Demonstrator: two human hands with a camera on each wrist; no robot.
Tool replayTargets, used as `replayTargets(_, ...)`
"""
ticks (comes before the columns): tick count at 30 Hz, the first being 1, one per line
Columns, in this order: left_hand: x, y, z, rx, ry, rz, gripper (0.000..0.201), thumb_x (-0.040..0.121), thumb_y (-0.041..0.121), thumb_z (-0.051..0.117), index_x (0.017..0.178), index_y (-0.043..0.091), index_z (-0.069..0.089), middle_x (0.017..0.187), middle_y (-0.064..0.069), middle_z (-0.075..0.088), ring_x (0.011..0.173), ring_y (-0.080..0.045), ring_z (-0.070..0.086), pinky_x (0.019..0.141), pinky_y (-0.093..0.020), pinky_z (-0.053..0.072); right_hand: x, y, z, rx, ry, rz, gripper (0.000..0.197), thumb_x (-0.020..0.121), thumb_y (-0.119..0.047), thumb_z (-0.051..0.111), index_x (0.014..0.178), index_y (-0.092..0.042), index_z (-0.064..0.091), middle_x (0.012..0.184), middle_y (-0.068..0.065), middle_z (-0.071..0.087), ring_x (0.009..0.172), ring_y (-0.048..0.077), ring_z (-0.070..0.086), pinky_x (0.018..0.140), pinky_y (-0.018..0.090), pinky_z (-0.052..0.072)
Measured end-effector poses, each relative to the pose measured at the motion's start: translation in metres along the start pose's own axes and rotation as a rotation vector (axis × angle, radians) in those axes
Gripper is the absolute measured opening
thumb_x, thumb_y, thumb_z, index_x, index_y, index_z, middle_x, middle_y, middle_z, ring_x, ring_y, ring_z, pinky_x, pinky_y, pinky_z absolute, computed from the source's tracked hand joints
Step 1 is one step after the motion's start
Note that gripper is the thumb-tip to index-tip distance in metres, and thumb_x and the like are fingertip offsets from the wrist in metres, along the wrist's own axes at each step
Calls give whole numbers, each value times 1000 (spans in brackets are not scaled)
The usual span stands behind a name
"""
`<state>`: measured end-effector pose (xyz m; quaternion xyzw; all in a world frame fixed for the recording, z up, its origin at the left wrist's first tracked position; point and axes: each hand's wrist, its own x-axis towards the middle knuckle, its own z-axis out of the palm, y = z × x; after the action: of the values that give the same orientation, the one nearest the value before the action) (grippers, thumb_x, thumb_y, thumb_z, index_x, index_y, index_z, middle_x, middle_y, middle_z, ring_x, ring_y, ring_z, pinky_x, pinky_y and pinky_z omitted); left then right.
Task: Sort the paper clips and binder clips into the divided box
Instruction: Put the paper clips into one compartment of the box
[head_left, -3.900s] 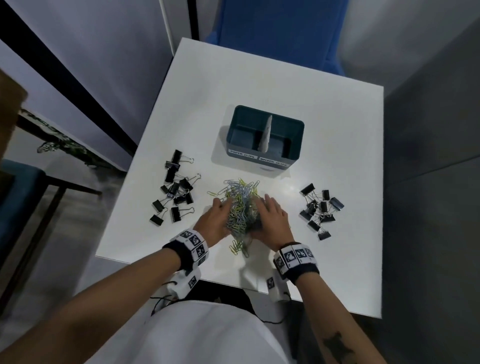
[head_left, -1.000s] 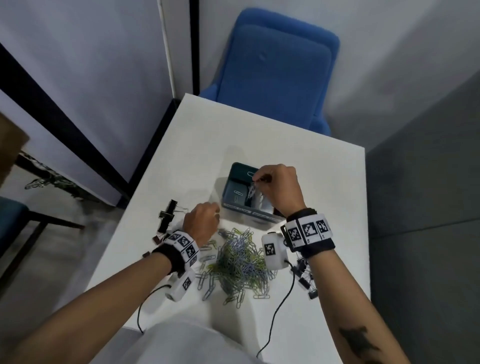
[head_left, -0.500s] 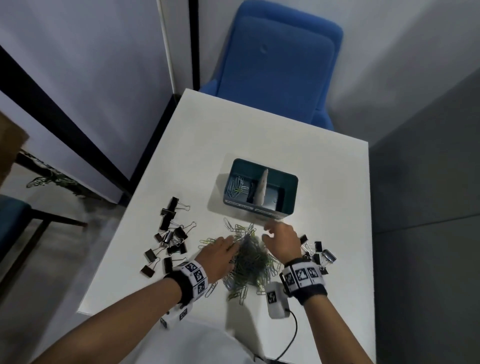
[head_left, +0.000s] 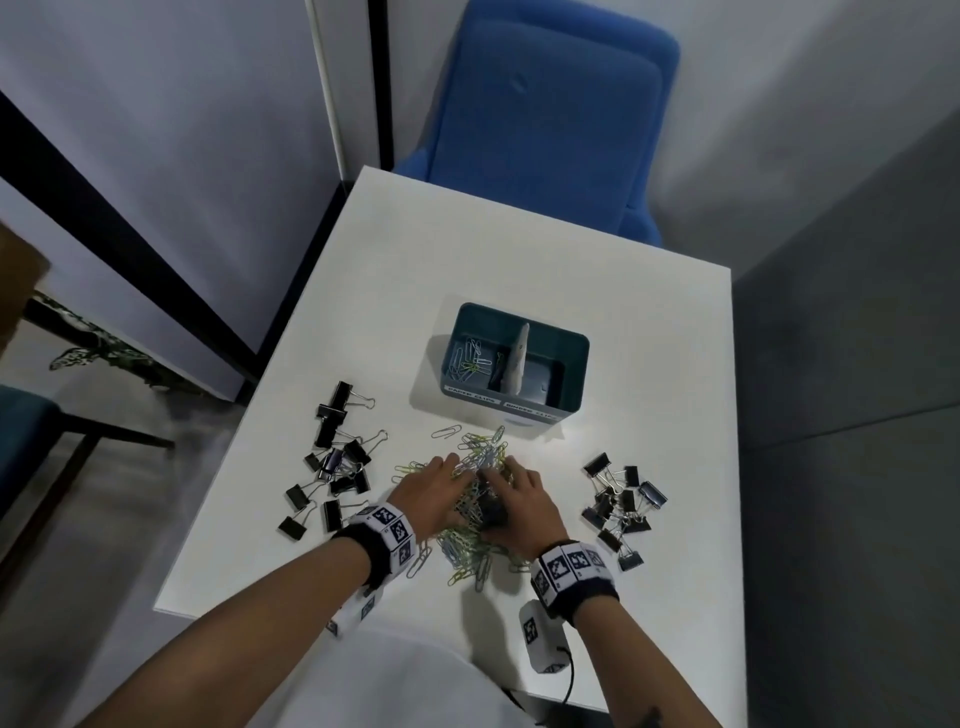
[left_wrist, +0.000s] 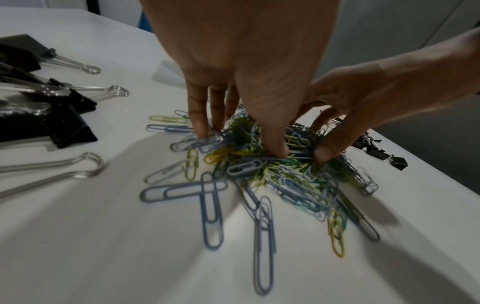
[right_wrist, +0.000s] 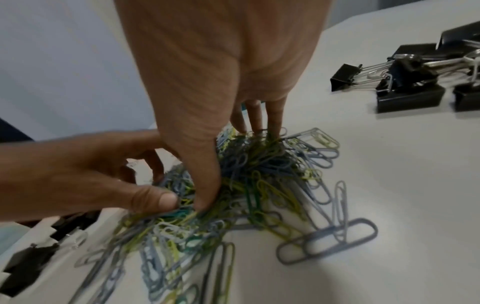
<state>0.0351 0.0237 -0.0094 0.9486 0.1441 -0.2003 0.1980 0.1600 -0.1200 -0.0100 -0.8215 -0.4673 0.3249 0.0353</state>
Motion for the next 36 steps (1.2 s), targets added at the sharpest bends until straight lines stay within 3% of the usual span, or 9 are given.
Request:
replayTargets(4,0,-3,6,-89,66,-12,40,83,13,69,116,11,46,110,-10,48,84,-24,56,63,-30,45,2,3,-3,21,62,23,79,71,-19,80,140,-31,43,144,7,35,126,28,36,87,42,53)
replayTargets(8,2,-12,0,-178,103,-73,16,84,8,66,99,10,60,96,-9,61,84,-29,62,66,-34,48,5,6,-10,119,97,86,54,75,-7,73,123,-25,57,128,6,46,113,27,49,85,41,53)
replayTargets(13,1,-10,-23,-331,188,-97,11,82,12,71,92,11,69,91,-6,70,81,-22,64,68,-29,49,7,10,-16,190,114,107,31,73,-5,73,98,-22,67,103,3,63,96,27,61,79,32,49)
replayTargets(21,5,9,-103,-453,380,16,14,83,13,72,96,8,71,89,-2,70,72,-11,62,67,-22,52,-2,5,-39,223,173,54,22,77,-12,74,97,-21,78,97,0,76,91,19,66,83,26,51)
replayTargets(25,26,10,-147,-467,450,-16,9,86,13,69,94,9,70,79,2,65,59,-2,54,53,-11,40,-11,-2,-57,251,228,20,17,78,-8,74,90,-19,79,88,0,76,82,15,68,82,27,54)
replayTargets(28,54,5,-172,-477,508,-88,9,83,16,72,91,10,71,79,-2,67,67,-14,59,61,-24,46,-18,-9,-75,253,246,-15,14,79,-9,76,90,-17,79,87,1,76,81,14,67,82,26,54)
replayTargets(31,79,0,-177,-468,492,-140,15,80,17,75,93,9,71,88,-8,71,77,-20,63,69,-28,50,-21,-18,-98,255,275,-48,12,78,-12,78,89,-15,78,88,2,76,80,13,68,81,24,54)
replayTargets(34,85,-5,-169,-456,428,-164,39,77,18,78,114,11,66,106,-10,69,93,-25,65,81,-34,53,-20,-27,-125,270,325,-78,12,76,-7,78,84,-15,79,85,-1,76,76,9,67,78,20,53)
replayTargets(36,80,-9,-161,-384,442,-189,46,79,24,77,122,14,61,114,-9,68,98,-27,65,84,-38,53,-16,-33,-146,271,359,-99,10,76,-7,79,82,-15,79,83,-1,75,73,8,67,77,20,54)
